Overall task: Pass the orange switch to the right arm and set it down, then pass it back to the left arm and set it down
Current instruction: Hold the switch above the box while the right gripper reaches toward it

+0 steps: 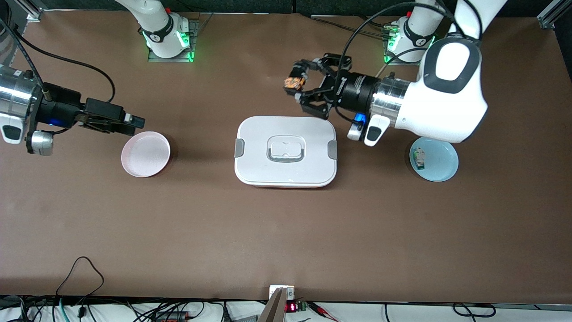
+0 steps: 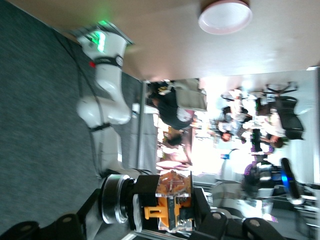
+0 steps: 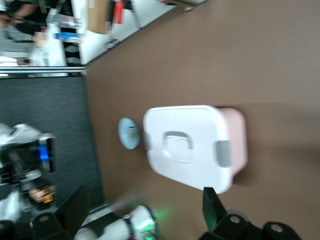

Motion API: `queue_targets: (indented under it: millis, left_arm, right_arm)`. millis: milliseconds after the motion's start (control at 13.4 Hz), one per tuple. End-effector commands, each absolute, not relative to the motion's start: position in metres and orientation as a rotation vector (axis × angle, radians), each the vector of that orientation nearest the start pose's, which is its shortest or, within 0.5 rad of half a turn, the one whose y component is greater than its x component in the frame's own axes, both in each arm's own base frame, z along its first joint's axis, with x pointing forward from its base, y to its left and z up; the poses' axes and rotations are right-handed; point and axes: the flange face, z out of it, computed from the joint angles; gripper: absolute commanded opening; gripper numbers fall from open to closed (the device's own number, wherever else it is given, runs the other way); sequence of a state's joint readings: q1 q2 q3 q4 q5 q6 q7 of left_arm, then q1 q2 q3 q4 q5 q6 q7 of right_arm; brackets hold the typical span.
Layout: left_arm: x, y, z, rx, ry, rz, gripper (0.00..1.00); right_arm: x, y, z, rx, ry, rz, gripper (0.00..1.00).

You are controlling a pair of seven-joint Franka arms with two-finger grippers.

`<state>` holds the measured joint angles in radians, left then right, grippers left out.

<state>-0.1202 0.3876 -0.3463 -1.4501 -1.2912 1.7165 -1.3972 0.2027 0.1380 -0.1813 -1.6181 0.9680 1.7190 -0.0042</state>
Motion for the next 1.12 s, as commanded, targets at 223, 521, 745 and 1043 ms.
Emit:
queue_targets:
  millis: [223,521,745,1043]
  left_arm:
    - [0.589,-0.395,0.537,1.406,1.238,-1.395,0.0]
    - [0.585,-0.403,0.537,1.413,1.239,-1.382,0.0]
    - [0.586,-0.4,0.535,1.419,1.246,-1.385,0.0]
    - [0.587,-0.399,0.535,1.416,1.253,-1.389,0.0]
  right_arm:
    - [0.614,0.134,0.55,-1.891,0.145,0.071,1.0]
    - [0.608,0.153,0.522,-1.682,0.122,0.041,1.0]
    - [0.604,0.159,0.476,-1.59,0.118,0.014,1.0]
    - [0.584,0.21,0.46,-1.457,0.103,0.018,1.0]
